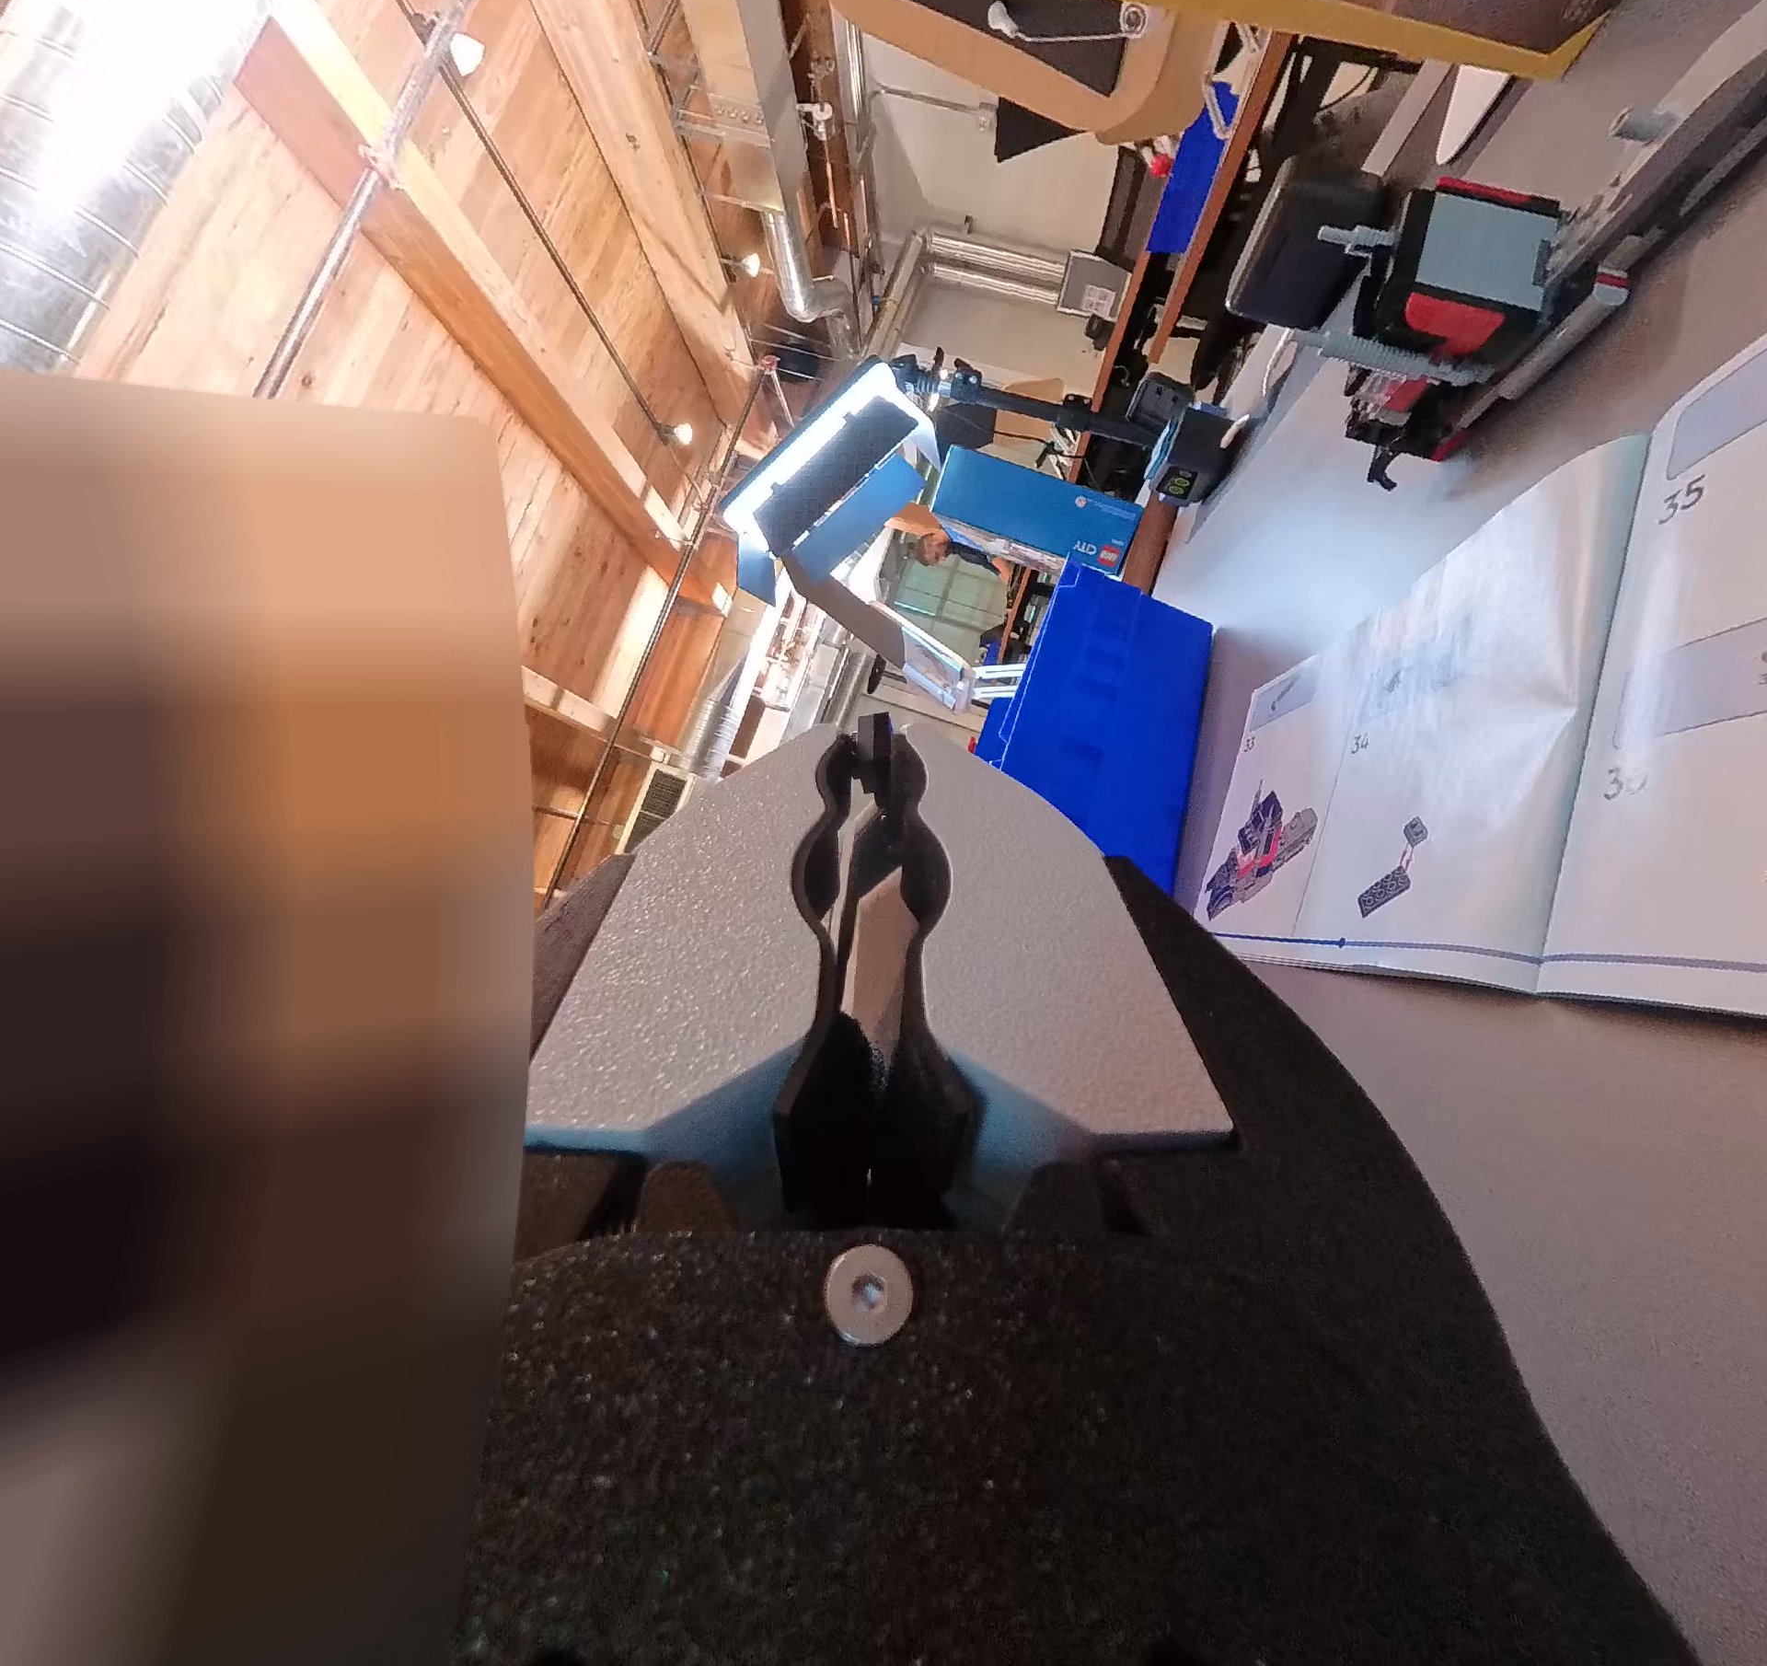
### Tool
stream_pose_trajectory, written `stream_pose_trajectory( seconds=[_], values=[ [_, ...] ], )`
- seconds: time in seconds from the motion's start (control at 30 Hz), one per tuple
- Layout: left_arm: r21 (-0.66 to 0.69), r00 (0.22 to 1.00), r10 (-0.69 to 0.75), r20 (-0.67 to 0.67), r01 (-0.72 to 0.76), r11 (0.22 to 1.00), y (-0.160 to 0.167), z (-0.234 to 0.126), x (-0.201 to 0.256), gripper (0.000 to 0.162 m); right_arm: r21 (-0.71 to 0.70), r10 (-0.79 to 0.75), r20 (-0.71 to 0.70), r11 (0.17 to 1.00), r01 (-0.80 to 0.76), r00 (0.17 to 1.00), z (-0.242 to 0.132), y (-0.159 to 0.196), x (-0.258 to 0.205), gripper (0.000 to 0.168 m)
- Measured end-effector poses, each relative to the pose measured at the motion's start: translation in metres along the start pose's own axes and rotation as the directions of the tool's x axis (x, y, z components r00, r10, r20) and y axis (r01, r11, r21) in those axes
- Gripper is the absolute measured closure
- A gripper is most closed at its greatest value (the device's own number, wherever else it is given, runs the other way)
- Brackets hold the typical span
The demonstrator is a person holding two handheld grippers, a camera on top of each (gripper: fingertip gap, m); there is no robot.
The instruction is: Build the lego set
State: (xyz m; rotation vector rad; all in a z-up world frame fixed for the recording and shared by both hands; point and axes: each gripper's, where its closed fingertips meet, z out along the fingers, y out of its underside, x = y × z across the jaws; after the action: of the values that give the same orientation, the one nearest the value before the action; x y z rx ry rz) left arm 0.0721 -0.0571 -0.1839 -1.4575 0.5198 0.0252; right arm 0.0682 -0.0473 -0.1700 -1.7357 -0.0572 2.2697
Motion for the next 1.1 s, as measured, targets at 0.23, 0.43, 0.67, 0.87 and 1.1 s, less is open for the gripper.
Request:
stream_pose_trajectory(
  seconds=[0.23, 0.43, 0.67, 0.87, 1.1],
  values=[
    [0.041, 0.992, -0.093, -0.087, 0.097, 0.994, -0.001, -0.009, 0.009, 0.144, -0.232, -0.200, 0.003, 0.953, 0.195, 0.980, -0.010, 0.008, 0.000, 0.154],
    [0.040, 0.917, -0.239, -0.318, 0.265, 0.963, -0.004, -0.009, 0.032, 0.144, -0.497, -0.612, 0.095, 0.654, 0.570, 0.785, -0.032, 0.003, -0.006, 0.135],
    [-0.024, 0.777, -0.384, -0.499, 0.430, 0.902, -0.005, -0.013, 0.041, 0.145, -0.697, -0.795, 0.492, -0.115, 0.708, 0.356, -0.051, 0.021, 0.013, 0.134],
    [-0.054, 0.767, -0.358, -0.532, 0.391, 0.919, -0.002, -0.013, 0.050, 0.145, -0.634, -0.682, 0.616, -0.134, 0.762, 0.393, -0.040, 0.024, -0.009, 0.141],
    [-0.056, 0.756, -0.330, -0.565, 0.363, 0.930, -0.002, -0.015, 0.057, 0.145, -0.631, -0.660, 0.657, -0.217, 0.745, 0.365, -0.048, 0.034, 0.001, 0.165]
  ],
)
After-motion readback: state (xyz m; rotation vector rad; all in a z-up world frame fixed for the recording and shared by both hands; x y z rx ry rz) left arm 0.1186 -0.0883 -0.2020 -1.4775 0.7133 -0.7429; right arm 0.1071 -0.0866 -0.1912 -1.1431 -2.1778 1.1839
